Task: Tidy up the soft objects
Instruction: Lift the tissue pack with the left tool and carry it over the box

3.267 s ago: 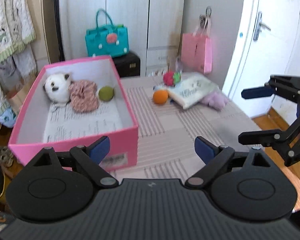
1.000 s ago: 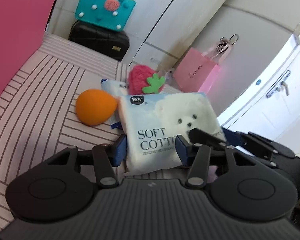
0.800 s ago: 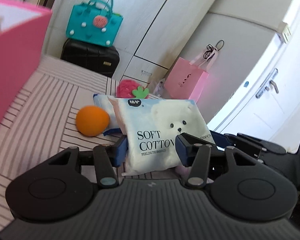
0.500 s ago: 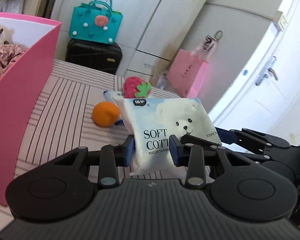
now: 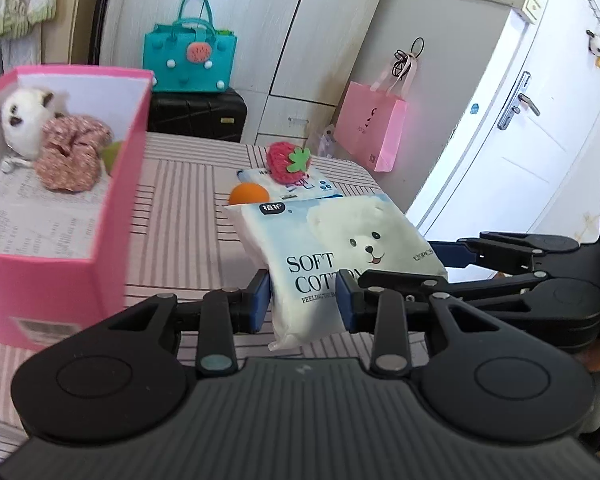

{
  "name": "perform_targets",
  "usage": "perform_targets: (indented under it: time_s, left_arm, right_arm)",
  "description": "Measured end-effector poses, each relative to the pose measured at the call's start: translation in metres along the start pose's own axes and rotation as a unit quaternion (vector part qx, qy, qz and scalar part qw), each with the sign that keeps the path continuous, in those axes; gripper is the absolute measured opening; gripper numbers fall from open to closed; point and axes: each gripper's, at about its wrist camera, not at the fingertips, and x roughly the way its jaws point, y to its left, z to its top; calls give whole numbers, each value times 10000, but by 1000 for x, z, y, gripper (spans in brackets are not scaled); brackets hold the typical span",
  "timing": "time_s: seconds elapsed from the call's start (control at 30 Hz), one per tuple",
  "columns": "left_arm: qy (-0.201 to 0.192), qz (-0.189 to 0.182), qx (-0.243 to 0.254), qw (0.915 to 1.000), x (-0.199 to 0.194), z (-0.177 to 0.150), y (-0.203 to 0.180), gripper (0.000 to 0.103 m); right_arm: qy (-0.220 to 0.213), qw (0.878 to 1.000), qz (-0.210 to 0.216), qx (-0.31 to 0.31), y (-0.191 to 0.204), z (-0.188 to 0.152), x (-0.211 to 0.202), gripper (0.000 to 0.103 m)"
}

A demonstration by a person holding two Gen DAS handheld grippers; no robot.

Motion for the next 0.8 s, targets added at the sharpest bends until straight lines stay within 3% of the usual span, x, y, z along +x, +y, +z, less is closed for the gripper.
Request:
perform_targets:
  time_s: [0.37,0.8]
  left_arm:
    - [98,-189,302,9993,-39,4,21,34]
    - [72,-159,599,9981,-98,19,39,34]
  right_arm:
    - [332,9979,422,-364,36,12,-28,67]
    - [80,9926,913,-797,74,30,-52,58]
